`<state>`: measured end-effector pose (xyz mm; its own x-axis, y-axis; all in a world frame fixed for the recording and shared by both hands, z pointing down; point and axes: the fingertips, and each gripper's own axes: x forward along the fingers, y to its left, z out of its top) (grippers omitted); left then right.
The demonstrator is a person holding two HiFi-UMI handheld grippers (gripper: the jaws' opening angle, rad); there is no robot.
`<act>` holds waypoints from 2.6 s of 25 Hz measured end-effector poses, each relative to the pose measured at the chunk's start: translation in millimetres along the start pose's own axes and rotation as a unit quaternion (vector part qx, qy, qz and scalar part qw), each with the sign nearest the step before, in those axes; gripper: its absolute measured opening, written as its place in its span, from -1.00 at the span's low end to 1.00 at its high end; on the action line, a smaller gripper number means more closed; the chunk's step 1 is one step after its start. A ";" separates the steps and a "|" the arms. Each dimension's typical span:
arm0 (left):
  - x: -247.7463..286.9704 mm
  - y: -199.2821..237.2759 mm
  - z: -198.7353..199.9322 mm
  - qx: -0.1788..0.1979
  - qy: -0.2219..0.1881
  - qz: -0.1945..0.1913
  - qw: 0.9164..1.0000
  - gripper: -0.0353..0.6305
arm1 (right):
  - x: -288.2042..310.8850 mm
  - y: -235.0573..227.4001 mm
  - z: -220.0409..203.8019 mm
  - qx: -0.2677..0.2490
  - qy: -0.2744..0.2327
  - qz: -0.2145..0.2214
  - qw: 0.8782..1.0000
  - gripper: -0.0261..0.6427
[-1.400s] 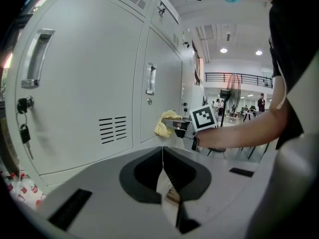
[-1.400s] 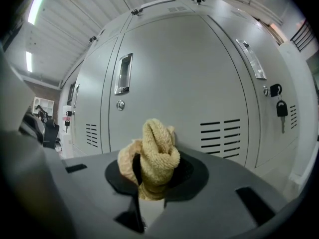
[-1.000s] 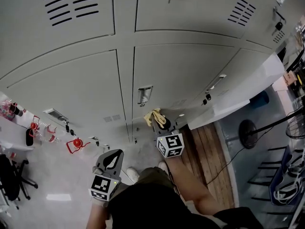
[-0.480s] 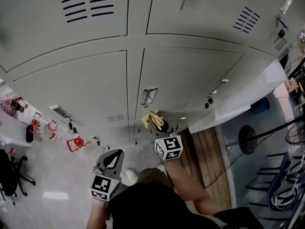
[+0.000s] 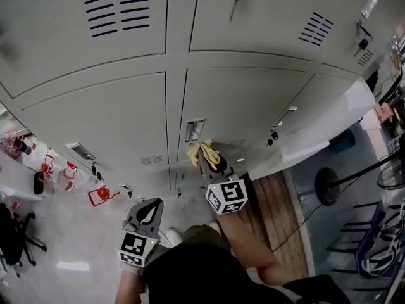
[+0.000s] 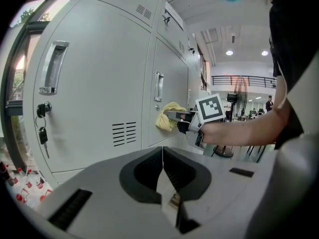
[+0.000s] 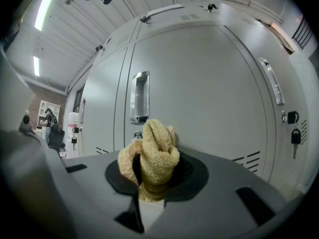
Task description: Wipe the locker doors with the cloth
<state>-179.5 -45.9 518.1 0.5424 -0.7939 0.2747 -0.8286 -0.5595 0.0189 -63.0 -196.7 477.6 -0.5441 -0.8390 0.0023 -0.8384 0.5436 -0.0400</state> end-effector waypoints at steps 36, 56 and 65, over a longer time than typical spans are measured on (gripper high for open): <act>6.9 -2.7 35.1 0.030 -0.042 -0.020 0.998 -0.86 | -10.5 11.2 187.0 -0.064 -0.154 0.014 0.986 -0.65; 7.1 -5.5 36.4 0.031 -0.044 -0.019 0.998 -0.86 | -13.3 17.4 250.1 -0.077 -0.216 0.016 0.973 -0.65; 5.5 -7.2 36.9 0.029 -0.047 -0.017 0.998 -0.86 | -13.1 27.4 283.2 -0.073 -0.239 0.030 0.968 -0.65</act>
<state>-165.4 -55.0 484.0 0.5835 -0.7912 0.1832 -0.8011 -0.5978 -0.0302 -69.6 -177.5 193.5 -0.5442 -0.7022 -0.4590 -0.8204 0.5599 0.1161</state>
